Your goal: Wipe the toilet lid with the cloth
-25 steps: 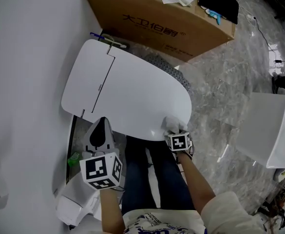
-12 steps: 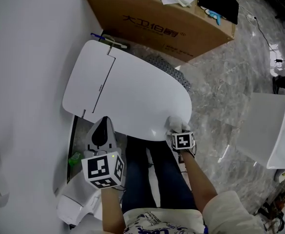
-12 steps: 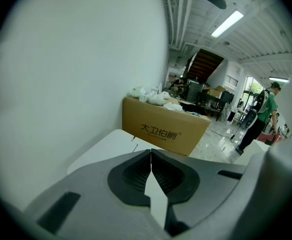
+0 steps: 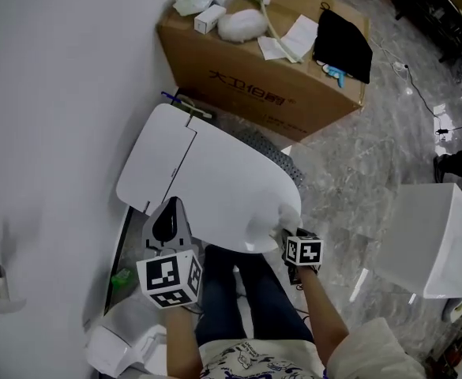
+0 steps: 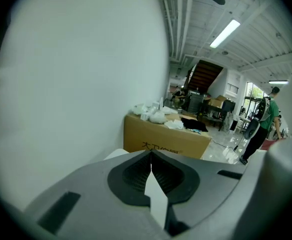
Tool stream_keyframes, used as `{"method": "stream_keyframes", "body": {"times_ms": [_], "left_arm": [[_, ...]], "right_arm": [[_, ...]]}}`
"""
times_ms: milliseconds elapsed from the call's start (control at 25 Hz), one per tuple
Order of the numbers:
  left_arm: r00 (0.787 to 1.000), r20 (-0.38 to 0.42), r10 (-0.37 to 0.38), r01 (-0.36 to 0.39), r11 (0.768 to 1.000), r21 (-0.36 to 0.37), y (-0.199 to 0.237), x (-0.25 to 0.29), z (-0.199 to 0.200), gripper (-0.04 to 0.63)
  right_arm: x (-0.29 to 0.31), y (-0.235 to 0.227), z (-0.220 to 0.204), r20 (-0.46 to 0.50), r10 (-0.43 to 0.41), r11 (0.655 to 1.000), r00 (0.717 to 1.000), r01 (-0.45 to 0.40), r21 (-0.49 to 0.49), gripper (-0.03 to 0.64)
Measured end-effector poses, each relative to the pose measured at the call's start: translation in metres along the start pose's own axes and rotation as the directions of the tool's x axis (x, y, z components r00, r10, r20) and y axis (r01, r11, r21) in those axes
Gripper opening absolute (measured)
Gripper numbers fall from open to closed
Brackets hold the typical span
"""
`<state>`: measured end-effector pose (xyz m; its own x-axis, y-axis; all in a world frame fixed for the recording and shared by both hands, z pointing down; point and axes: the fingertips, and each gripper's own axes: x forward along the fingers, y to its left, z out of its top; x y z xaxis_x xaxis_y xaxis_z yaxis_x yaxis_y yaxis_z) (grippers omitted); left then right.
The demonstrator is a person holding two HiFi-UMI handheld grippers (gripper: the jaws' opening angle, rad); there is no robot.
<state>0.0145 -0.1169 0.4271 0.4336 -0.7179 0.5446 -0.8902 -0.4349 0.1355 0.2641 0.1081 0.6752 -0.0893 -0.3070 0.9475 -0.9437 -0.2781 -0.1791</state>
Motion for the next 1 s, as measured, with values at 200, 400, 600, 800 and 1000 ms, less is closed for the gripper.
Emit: {"method": "stream_keyframes", "body": {"times_ms": [200,400,600,800,1000], "left_arm": [[0.996,0.081,0.023,-0.024,1.0,0.005,-0.001,-0.023,0.049,0.009],[0.985,0.158,0.066,-0.069,0.997,0.017,0.007,-0.055,0.09,0.009],[0.957,0.262,0.123,-0.131,0.991,0.011,0.02,-0.094,0.138,0.009],[0.911,0.375,0.169,-0.185,0.983,0.007,0.031,-0.133,0.19,0.009],[0.866,0.453,0.211,-0.23,0.973,-0.014,0.034,-0.178,0.225,0.009]], "right_arm": [[-0.055,0.047,0.084,0.199,0.086,0.996,0.976,-0.078,-0.049,0.103],[-0.132,0.106,0.178,0.416,0.186,0.979,0.89,-0.134,-0.152,0.103],[-0.234,0.17,0.254,0.601,0.3,0.951,0.741,-0.182,-0.25,0.103],[-0.332,0.231,0.305,0.71,0.417,0.905,0.568,-0.187,-0.382,0.104],[-0.404,0.263,0.32,0.761,0.483,0.875,0.433,-0.201,-0.441,0.104]]}}
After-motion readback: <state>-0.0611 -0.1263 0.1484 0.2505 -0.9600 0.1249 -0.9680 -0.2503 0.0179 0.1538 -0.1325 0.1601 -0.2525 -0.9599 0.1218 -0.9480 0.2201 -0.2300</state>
